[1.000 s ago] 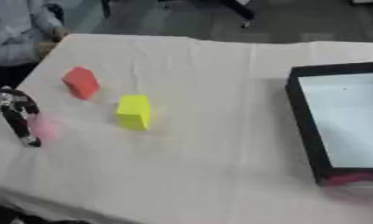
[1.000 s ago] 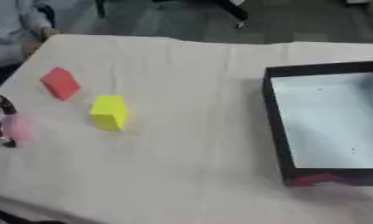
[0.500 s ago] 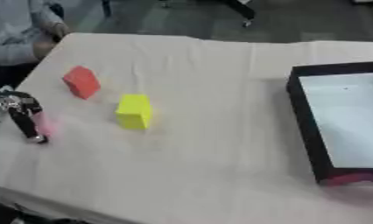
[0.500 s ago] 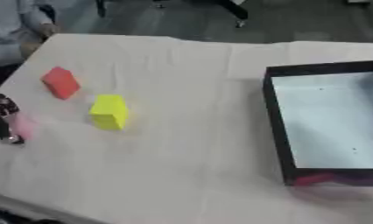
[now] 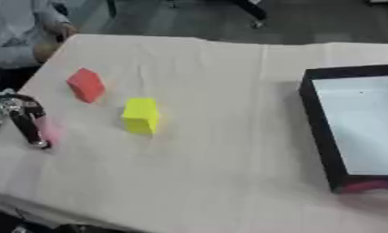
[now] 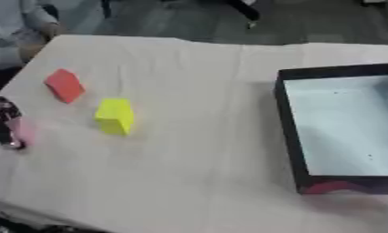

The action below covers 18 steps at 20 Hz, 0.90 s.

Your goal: Pick up the objects with one hand, pass them to the other hand, and then place them into the box on the other side of the table.

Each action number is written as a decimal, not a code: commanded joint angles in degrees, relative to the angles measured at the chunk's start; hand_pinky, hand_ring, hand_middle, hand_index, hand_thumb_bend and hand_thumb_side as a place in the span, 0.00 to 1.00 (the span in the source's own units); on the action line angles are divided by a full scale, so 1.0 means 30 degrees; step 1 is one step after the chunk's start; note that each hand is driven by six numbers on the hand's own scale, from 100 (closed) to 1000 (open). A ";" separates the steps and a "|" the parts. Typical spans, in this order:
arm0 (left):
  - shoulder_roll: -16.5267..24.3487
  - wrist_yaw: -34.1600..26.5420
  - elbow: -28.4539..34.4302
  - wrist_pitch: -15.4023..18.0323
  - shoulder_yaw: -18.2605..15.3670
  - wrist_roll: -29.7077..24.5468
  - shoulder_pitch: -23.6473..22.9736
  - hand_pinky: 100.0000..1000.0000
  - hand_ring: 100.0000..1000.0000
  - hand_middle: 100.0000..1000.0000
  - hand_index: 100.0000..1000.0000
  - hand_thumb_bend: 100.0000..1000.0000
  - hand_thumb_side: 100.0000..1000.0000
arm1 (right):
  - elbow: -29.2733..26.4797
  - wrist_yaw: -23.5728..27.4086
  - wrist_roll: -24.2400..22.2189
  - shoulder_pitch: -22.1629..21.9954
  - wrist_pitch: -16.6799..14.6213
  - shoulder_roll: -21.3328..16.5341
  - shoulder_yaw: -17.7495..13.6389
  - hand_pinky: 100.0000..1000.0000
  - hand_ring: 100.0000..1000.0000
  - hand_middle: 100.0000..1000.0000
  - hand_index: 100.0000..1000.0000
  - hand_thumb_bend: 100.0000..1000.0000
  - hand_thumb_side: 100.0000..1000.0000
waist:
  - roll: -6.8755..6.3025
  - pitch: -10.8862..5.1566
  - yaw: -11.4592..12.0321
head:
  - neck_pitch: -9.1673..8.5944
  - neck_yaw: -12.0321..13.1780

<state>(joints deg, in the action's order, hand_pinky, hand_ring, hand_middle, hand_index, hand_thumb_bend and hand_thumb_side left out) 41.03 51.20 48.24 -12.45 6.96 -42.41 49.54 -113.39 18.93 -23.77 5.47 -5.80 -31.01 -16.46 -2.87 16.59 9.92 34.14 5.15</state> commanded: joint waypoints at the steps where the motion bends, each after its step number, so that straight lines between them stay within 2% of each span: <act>1: 0.1471 -0.0410 0.1654 -0.0225 0.0062 0.0253 0.0102 0.85 0.87 0.75 0.50 0.34 0.00 | -0.0402 0.0081 -0.0004 0.0041 -0.0114 -0.0414 -0.0137 1.00 1.00 1.00 1.00 0.57 0.21 | 0.0203 -0.0118 0.0053 | -0.0061 -0.0316; 10: 0.2527 -0.1808 0.6852 -0.1522 0.0096 0.0921 -0.0696 0.84 0.83 0.72 0.49 0.31 0.00 | -0.0402 0.0452 0.0052 0.0135 -0.0299 -0.0621 -0.0104 1.00 1.00 1.00 1.00 0.57 0.20 | 0.0271 -0.0230 0.0143 | -0.0011 -0.1021; 14: 0.2238 -0.2897 0.9294 -0.2029 0.0200 0.1603 -0.0866 0.84 0.81 0.69 0.49 0.26 0.00 | -0.0402 0.1225 0.0031 0.0693 -0.0670 -0.1172 0.0164 1.00 1.00 1.00 1.00 0.57 0.20 | 0.0333 -0.0316 0.0116 | 0.0062 -0.1284; 18: 0.1360 -0.4389 1.1413 -0.2435 0.0370 0.2244 -0.0996 0.84 0.78 0.66 0.49 0.19 0.00 | -0.0402 0.2372 -0.0023 0.1948 -0.1028 -0.2259 0.0754 1.00 1.00 1.00 1.00 0.57 0.19 | 0.0435 -0.0418 0.0059 | 0.0058 -0.1601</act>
<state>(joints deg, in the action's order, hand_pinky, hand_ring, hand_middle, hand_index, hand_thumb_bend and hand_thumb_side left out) 44.22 39.37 80.00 -19.38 8.41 -36.44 45.97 -113.39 24.83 -23.76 10.69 -8.34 -35.01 -14.35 -2.29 16.56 10.10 34.22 0.68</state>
